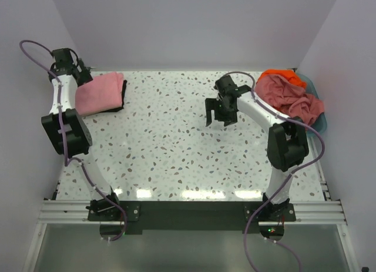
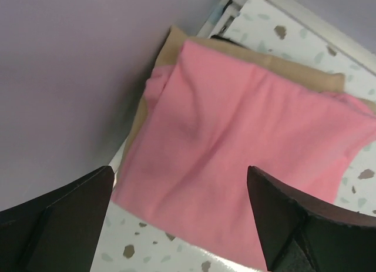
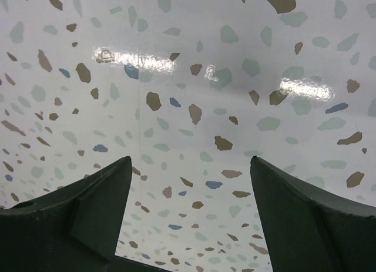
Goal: Fold and stack the t-shirts
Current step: Neatly place the folded tshirt to the corner
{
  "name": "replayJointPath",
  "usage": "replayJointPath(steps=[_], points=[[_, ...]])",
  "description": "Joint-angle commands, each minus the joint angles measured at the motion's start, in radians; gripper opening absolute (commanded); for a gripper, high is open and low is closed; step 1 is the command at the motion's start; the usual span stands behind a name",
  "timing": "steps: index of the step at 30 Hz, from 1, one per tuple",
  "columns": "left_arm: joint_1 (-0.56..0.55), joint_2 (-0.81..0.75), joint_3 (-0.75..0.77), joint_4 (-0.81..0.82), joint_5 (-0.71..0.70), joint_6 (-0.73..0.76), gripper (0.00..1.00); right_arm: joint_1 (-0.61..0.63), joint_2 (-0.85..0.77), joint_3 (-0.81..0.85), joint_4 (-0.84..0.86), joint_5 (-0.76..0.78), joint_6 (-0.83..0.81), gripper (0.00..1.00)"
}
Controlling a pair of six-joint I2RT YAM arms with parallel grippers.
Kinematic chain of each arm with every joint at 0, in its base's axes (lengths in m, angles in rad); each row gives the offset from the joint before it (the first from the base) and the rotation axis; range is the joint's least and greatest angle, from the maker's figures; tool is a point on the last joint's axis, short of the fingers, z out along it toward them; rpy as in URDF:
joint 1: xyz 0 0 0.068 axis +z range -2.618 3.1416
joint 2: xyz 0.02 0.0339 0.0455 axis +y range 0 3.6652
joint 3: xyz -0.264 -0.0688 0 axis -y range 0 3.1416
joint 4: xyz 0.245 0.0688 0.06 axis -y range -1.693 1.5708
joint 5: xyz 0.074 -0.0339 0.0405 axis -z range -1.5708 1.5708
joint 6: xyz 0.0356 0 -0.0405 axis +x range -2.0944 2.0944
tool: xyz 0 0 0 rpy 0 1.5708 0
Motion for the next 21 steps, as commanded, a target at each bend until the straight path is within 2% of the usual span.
replayJointPath(steps=[1,5,8,13,18,21], points=[[0.000,-0.148,-0.104,0.036,-0.135,-0.095,1.00,-0.004,-0.093,0.005,-0.008,-0.006,-0.007,0.86],[-0.022,-0.328,-0.305,0.150,-0.137,-0.109,1.00,-0.004,-0.146,-0.009,0.022,-0.004,-0.014,0.87],[-0.105,-0.436,-0.402,0.155,-0.141,-0.063,1.00,-0.004,-0.175,-0.019,0.040,-0.003,-0.014,0.88],[-0.323,-0.551,-0.502,0.106,-0.111,-0.055,1.00,-0.006,-0.209,-0.035,0.069,0.000,-0.023,0.89],[-0.580,-0.634,-0.566,0.047,-0.123,-0.147,1.00,-0.009,-0.247,-0.067,0.098,0.020,-0.028,0.90],[-0.691,-0.677,-0.594,0.041,-0.129,-0.221,1.00,-0.009,-0.264,-0.084,0.114,0.022,-0.022,0.91]])
